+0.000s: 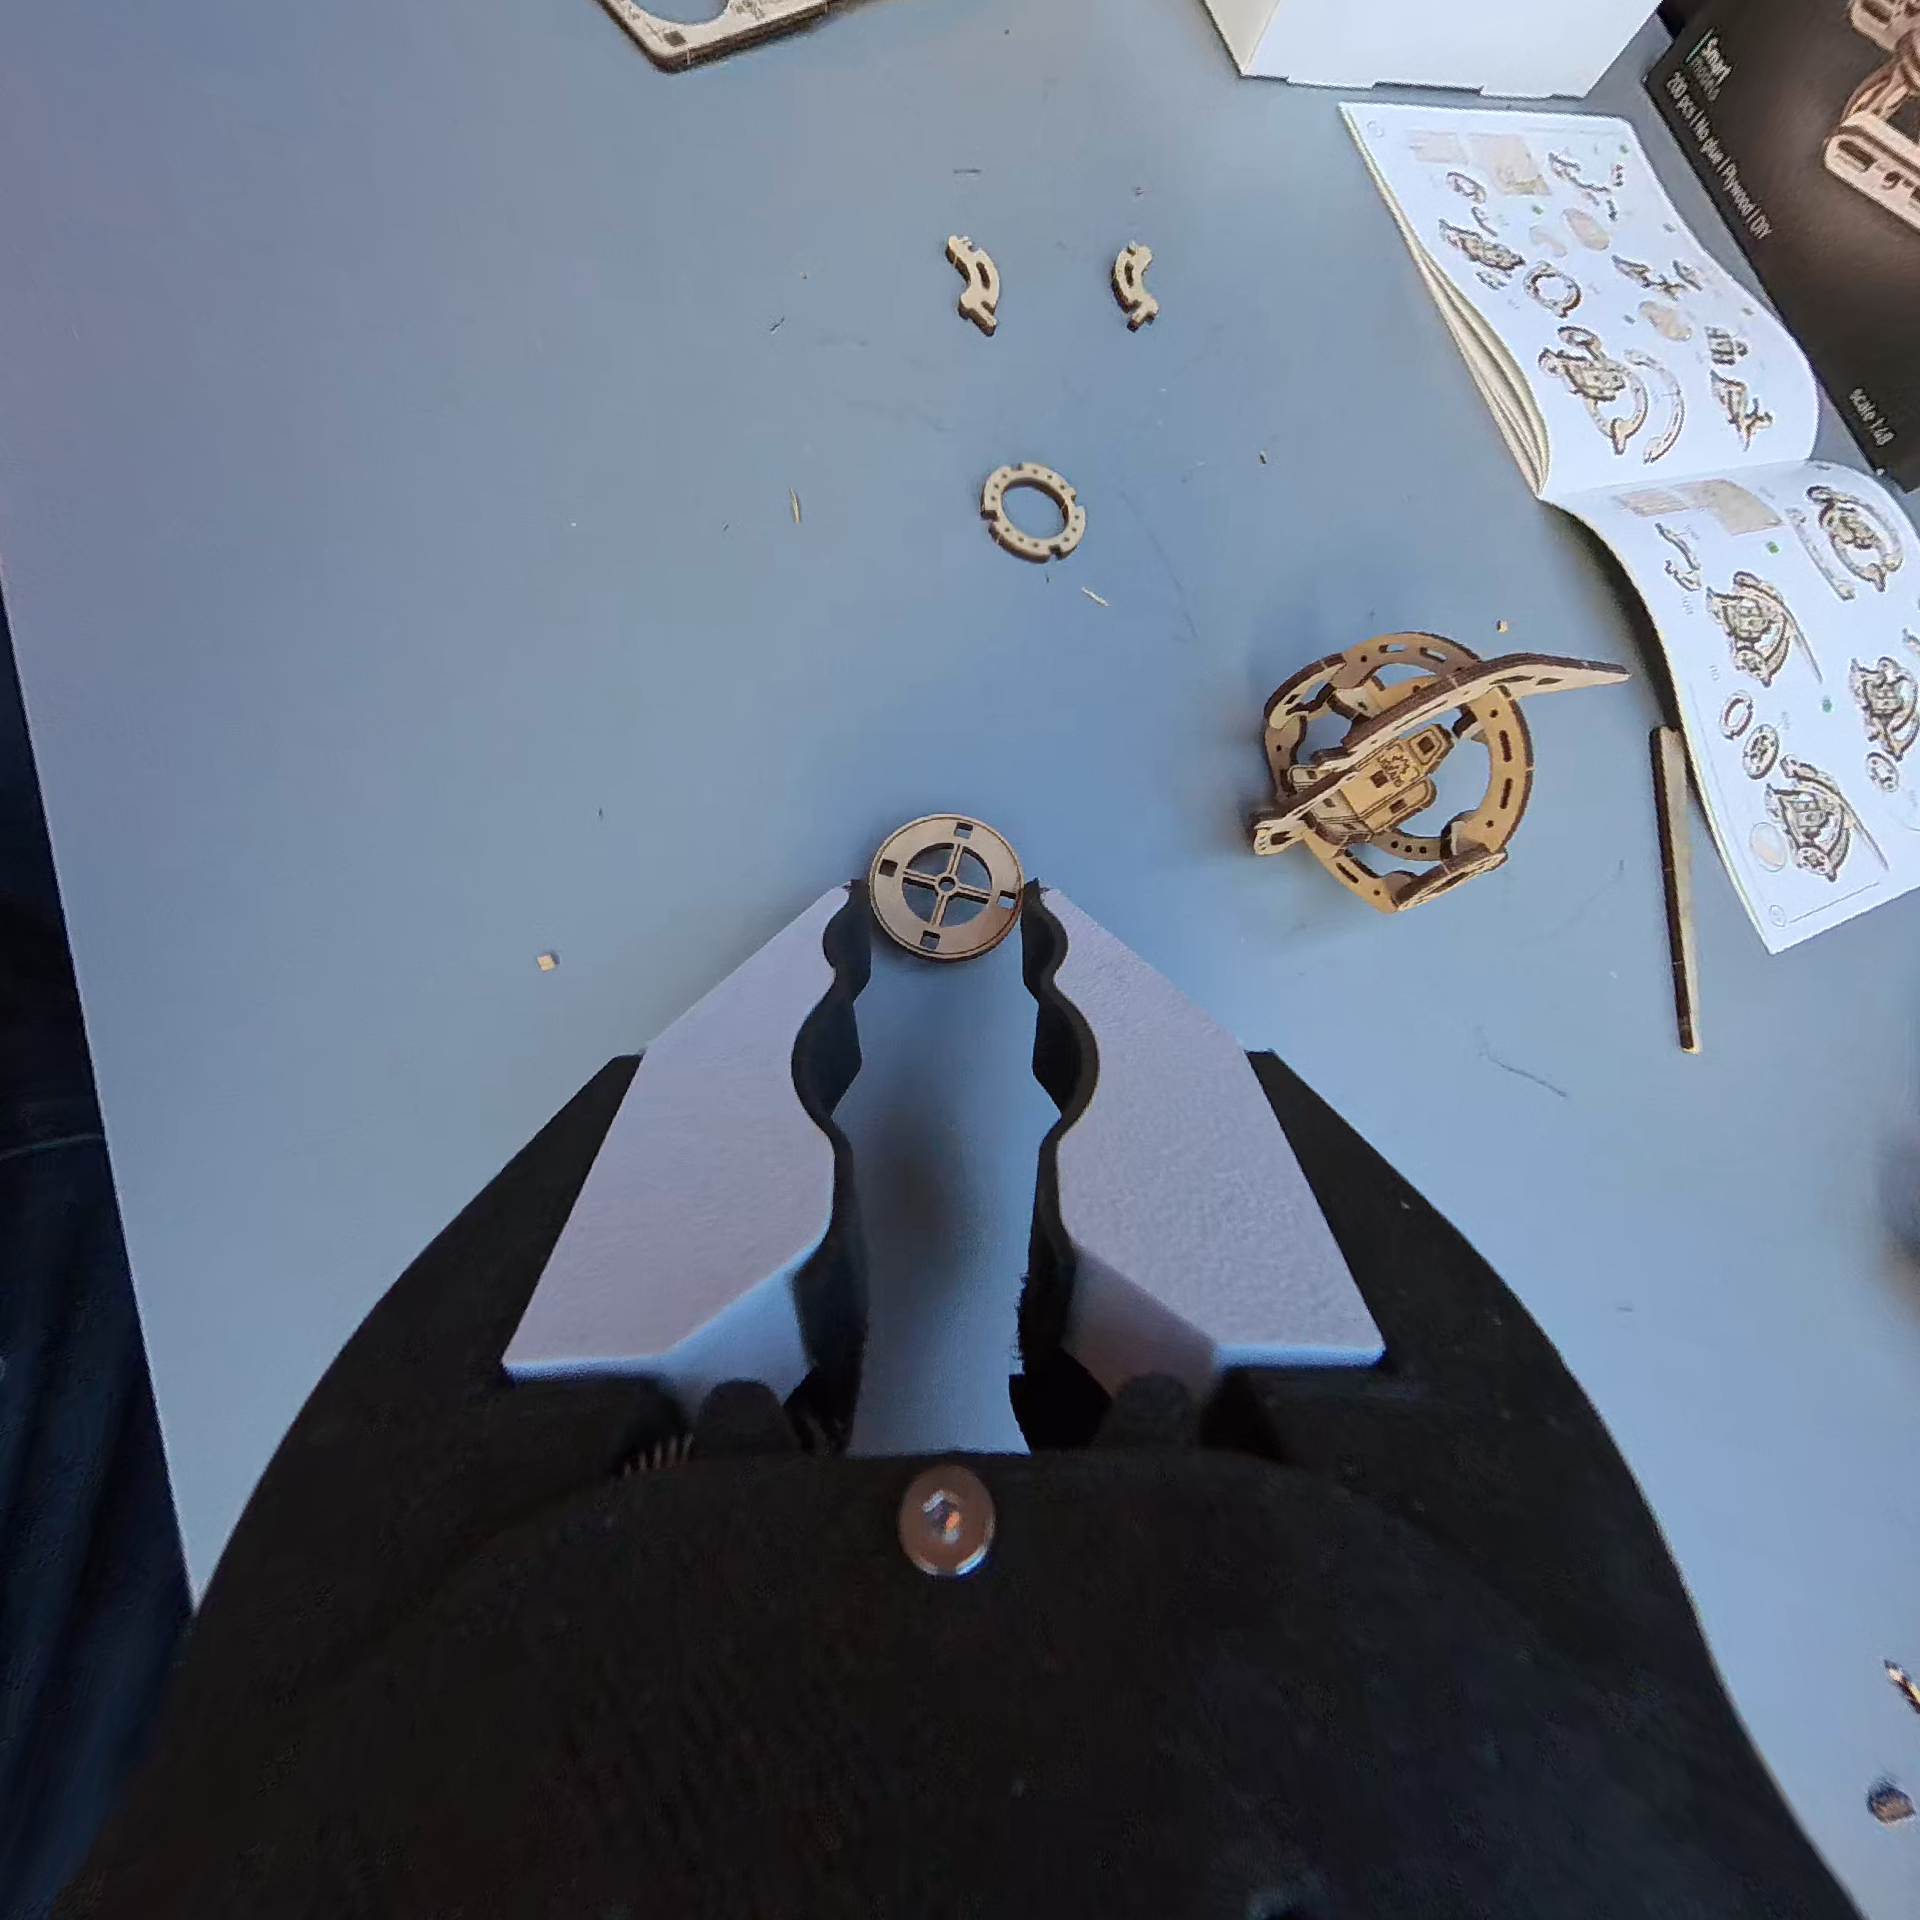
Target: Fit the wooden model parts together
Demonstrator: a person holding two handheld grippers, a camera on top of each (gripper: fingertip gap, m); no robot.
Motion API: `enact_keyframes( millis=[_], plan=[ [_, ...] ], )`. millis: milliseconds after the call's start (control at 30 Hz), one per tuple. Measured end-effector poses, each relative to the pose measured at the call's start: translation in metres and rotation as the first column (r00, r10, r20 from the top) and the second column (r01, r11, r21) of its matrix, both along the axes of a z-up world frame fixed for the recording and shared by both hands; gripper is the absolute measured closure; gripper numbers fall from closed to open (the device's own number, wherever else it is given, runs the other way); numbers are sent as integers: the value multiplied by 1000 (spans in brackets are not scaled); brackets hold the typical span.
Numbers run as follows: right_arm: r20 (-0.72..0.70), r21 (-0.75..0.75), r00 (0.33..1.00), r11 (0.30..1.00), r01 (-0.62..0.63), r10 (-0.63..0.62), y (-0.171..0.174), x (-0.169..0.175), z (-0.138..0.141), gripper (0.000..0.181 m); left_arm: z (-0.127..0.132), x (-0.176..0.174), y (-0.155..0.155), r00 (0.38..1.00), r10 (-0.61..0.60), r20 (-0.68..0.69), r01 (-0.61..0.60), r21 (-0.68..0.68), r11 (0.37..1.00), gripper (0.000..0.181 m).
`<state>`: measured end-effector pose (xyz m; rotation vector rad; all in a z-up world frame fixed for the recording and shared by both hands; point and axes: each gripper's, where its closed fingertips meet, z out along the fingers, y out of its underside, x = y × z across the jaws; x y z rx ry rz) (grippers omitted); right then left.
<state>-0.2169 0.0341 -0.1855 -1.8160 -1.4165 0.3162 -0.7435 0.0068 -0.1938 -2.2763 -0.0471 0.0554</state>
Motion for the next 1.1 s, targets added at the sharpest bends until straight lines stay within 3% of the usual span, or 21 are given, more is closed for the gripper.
enact_keyframes(
  millis=[167, 267, 400, 500, 667, 733, 833, 933, 1100],
  plan=[
    [-13, 6, 1000, 1000, 21, -21, -1, -1, 1, 154, 3, -10, 11, 997, 21, 78, -26, 63, 998, 148],
    [-47, 63, 998, 997, 47, -44, 7, 3, 11, 154, 31, -1, 14, 988, 24, 155, -55, 200, 978, 148],
    [-96, 167, 994, 984, 61, -46, 23, 10, 29, 154, 84, 63, 13, 962, -133, 237, 30, 392, 919, 149],
    [-76, 209, 996, 976, 59, -44, 42, 21, 29, 154, 104, 128, 16, 936, -274, 221, 153, 447, 881, 149],
    [-143, 107, 988, 993, -44, 59, 45, 5, 31, 154, 117, 240, 26, 774, -529, 349, 296, 538, 789, 143],
    [-137, 40, 984, 994, -106, 111, 36, -10, 29, 154, 127, 255, 36, 729, -578, 368, 344, 533, 773, 142],
    [-85, 18, 988, 991, -131, 132, 35, -22, 20, 154, 171, 263, 54, 654, -665, 361, 368, 617, 696, 143],
    [-87, -13, 988, 991, -130, 128, 37, -28, 11, 154, 206, 273, 72, 623, -718, 311, 391, 671, 630, 144],
    [-85, 91, 990, 990, -108, 116, 46, -24, 16, 154, 227, 306, 75, 566, -763, 312, 414, 693, 590, 145]
  ],
)
